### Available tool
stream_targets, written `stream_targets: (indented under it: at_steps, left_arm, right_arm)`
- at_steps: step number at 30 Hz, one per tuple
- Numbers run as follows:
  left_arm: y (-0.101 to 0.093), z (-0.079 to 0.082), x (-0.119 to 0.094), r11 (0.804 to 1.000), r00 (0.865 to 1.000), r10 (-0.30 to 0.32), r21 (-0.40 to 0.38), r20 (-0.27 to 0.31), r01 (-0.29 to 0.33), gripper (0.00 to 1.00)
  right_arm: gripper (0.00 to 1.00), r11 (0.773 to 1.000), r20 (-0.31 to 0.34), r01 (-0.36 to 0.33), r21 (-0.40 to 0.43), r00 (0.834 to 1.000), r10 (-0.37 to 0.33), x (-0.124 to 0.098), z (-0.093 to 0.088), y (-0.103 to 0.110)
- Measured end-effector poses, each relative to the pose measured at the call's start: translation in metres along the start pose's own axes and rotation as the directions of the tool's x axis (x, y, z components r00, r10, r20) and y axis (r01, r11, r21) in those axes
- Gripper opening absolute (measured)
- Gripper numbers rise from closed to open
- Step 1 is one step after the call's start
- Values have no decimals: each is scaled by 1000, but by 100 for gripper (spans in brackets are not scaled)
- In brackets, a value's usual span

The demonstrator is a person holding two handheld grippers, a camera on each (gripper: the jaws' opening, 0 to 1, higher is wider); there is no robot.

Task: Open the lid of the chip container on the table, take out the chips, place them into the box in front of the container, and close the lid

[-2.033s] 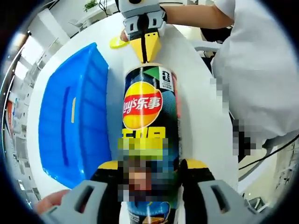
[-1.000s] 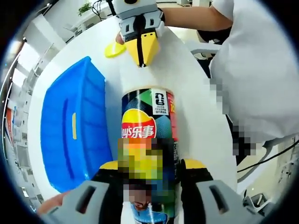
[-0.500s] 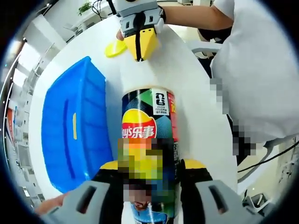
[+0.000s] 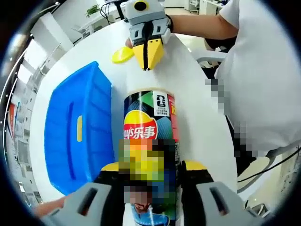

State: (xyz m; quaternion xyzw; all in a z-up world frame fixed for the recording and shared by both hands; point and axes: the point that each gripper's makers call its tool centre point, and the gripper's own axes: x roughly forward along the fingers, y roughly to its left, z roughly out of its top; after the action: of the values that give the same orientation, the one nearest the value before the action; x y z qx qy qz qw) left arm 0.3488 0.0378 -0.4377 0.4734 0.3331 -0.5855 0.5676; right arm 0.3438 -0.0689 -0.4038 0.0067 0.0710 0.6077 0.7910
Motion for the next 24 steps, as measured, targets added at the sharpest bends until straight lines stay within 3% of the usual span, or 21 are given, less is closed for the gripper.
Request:
stream_targets:
  at_steps: [8, 10, 15, 16, 21, 22, 23, 24]
  left_arm:
    - [2, 13, -13, 999, 996, 48, -9, 74, -47, 46]
    - [0, 19, -16, 999, 991, 48, -15, 122, -47, 46]
    - [0, 26, -22, 995, 981, 97, 0, 169, -98, 45]
    - [5, 31, -26, 992, 971, 125, -16, 202, -124, 45]
    - [1, 37, -34, 992, 957, 126, -38, 261, -120, 45]
    - [5, 42, -37, 988, 944, 153, -42, 293, -147, 45]
    - [4, 43, -39, 988, 939, 153, -38, 307, -149, 45]
    - [11, 48, -44, 980, 921, 198, -77, 337, -182, 45]
  right_arm:
    - [2, 1000, 31, 19, 5, 999, -19, -5, 9, -4]
    - [2, 1000, 38, 24, 11, 999, -24, -6, 10, -5]
    - [2, 998, 59, 52, 17, 997, -53, -8, 14, -7]
    - [2, 998, 63, 56, 18, 996, -57, -9, 15, -8]
    - [2, 997, 75, 73, 26, 994, -75, -11, 18, -9]
    - [2, 997, 78, 75, 27, 994, -77, -11, 19, -9]
    - [2, 996, 81, 79, 27, 993, -81, -12, 20, -9]
    - [2, 996, 83, 84, 27, 993, -86, -12, 20, -9]
